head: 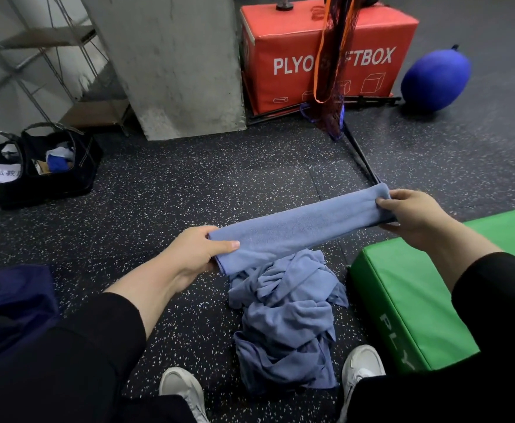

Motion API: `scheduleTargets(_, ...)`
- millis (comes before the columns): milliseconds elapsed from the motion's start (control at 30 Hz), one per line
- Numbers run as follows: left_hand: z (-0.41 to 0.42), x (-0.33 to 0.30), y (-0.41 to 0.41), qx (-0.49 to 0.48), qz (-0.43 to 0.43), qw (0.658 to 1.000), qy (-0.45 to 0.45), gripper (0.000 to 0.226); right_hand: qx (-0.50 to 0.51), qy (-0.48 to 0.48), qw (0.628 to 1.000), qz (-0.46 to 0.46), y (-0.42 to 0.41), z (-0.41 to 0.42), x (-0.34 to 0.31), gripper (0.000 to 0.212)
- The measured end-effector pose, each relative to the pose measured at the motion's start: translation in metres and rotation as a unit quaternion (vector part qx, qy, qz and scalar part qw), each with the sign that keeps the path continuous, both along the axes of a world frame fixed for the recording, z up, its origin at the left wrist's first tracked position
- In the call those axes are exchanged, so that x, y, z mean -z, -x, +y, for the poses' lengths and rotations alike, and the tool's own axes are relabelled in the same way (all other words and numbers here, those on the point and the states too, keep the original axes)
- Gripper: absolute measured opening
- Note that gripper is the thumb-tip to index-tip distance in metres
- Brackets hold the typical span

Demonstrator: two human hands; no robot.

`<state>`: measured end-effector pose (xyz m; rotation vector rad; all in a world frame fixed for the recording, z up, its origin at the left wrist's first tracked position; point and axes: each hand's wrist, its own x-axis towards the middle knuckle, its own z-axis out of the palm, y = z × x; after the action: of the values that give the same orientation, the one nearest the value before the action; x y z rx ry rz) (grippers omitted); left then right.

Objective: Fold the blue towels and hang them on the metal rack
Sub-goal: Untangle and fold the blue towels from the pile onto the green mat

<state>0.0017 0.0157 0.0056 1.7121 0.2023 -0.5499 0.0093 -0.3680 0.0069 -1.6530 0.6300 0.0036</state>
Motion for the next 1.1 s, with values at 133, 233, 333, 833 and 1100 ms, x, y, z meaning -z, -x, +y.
scheduleTargets(133, -0.02, 0.006, -0.004, -0.019, 0.007, 0.999, 0.031, 0.027, -0.007, 0.003, 1.0, 0.027, 0.0, -0.025, 0.007, 0.009)
scheduleTargets(233, -0.053, 0.019, -0.009, -0.01, 0.008, 0.999, 0.042, 0.024, 0.002, 0.025, 0.999, 0.04, -0.001, -0.056, 0.012, 0.006)
scheduleTargets(333, -0.099, 0.035, -0.012, -0.004, 0.006, 0.999, 0.04, 0.016, 0.016, 0.065, 0.996, 0.056, -0.002, -0.093, 0.016, 0.013)
scheduleTargets(833, -0.299, 0.171, -0.026, 0.037, 0.106, 0.994, -0.014, 0.018, 0.094, 0.21, 0.952, 0.201, 0.008, -0.267, 0.144, 0.025)
scheduleTargets(1100, -0.369, 0.227, -0.045, 0.06, 0.086, 0.994, -0.034, 0.011, 0.099, 0.273, 0.926, 0.24, -0.018, -0.336, 0.197, 0.03)
